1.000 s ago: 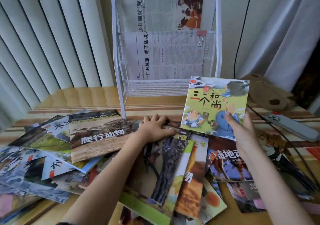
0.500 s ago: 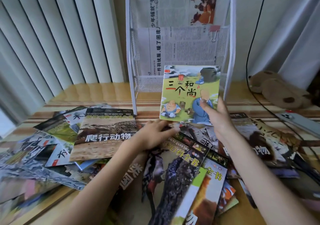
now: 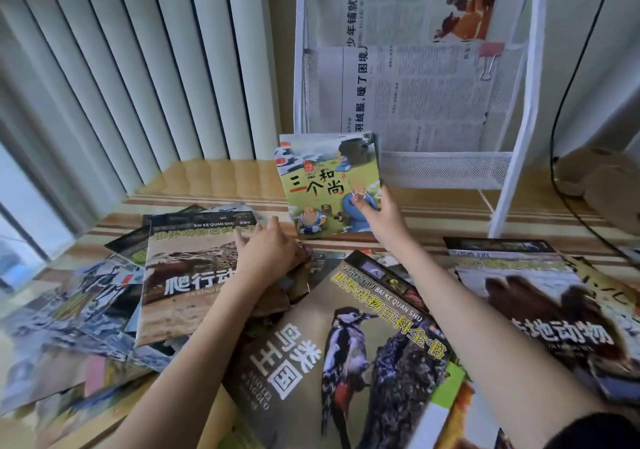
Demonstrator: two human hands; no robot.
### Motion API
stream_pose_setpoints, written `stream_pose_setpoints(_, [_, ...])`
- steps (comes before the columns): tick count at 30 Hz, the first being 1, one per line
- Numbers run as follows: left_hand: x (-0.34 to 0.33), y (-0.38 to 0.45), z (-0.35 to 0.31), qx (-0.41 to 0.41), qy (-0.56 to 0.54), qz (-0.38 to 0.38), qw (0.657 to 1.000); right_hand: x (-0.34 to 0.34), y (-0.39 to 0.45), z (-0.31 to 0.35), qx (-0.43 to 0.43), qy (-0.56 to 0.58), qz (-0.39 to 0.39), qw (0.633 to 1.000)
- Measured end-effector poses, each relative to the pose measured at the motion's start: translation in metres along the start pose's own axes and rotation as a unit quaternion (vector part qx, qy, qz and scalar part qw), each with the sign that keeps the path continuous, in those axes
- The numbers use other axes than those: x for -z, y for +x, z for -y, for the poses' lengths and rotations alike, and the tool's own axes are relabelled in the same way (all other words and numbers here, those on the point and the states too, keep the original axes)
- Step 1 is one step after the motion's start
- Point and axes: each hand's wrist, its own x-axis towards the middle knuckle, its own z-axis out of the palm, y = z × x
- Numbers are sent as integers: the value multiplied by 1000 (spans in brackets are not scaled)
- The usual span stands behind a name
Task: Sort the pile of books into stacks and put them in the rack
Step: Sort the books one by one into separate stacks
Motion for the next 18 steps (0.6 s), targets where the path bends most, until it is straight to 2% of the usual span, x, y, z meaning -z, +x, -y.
stream_pose_setpoints(2, [2,12,-6,-2,-110,11,994,2,-3,-11,-13,-63,-15,998])
stream_pose_setpoints(3, [3,19,-10,2,-196,24,980,3,-3,-16,-25,-103,-13,994])
stream_pose_setpoints(5, [2,32,-20,8,-363,46,931,6,-4,-21,-50,-163,-2,985])
stream_pose_setpoints(7, [-5,39,-26,11,-431,37,902,5,-2,-24,-49,-180,-13,982])
stream_pose_setpoints(8, [-11,39,-27,9,-436,24,900,4,-1,-26,-49,-177,-22,983])
stream_pose_setpoints(11, [-21,37,-26,-1,-388,-23,922,3,-1,-24,-42,-188,-19,981])
stream_pose_setpoints(14, [-22,37,-26,-9,-386,-25,922,10,-1,-13,-59,-226,8,972])
stream_pose_setpoints(16, [-19,34,-28,-20,-369,-35,929,24,-6,0,-67,-243,-13,968])
stream_pose_setpoints(18, [-15,27,-31,-34,-347,-63,935,39,-20,14,-38,-284,-58,956])
